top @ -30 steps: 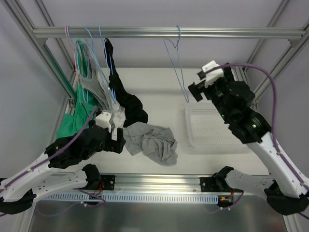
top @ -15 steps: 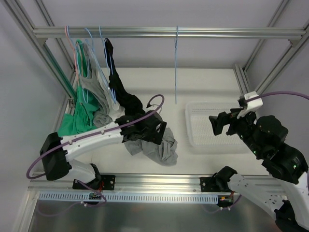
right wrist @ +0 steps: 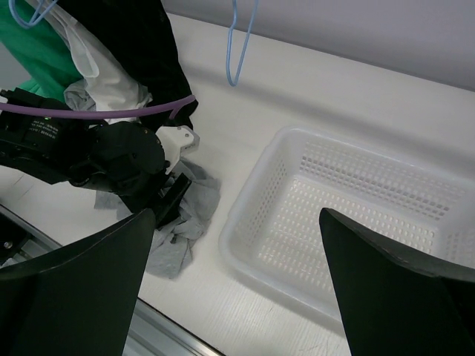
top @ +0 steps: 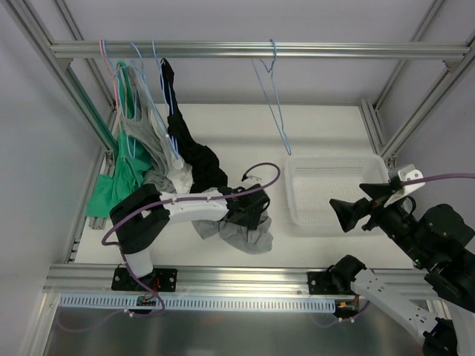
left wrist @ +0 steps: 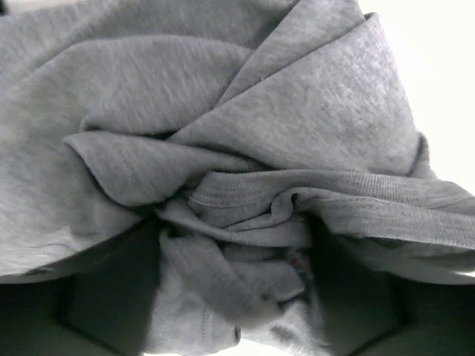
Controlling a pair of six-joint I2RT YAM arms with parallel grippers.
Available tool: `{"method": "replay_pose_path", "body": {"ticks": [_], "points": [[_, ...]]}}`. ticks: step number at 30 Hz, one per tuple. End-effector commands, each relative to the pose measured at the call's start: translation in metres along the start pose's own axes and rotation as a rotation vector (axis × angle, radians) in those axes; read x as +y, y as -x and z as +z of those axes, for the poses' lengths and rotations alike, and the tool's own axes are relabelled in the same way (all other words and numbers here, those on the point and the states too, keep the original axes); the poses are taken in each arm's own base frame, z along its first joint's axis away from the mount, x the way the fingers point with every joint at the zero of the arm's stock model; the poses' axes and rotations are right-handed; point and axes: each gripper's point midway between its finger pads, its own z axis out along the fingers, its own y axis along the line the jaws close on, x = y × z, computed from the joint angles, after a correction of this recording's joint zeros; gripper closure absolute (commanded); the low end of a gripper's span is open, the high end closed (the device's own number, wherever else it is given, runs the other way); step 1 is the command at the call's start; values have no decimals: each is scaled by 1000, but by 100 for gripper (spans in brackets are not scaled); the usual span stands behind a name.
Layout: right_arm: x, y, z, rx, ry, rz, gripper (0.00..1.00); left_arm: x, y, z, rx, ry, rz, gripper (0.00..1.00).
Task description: Remove the tank top from the hanger
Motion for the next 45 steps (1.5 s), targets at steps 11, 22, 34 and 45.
{"method": "replay_pose_path", "body": {"ticks": [11, 22, 34, 45], "points": [[-7, 22, -26, -135, -6, 1, 1, -3, -3, -77, -197, -86, -39, 100], [-43, 40, -60, -262, -177, 54, 0, -40, 121, -277, -718, -321, 53, 100], [-62, 65, -94, -348, -257, 99, 0, -121, 222, -380, -945, -458, 150, 100], [-76, 76, -123, -417, -311, 147, 1, -175, 275, -342, -929, -540, 161, 100]]}}
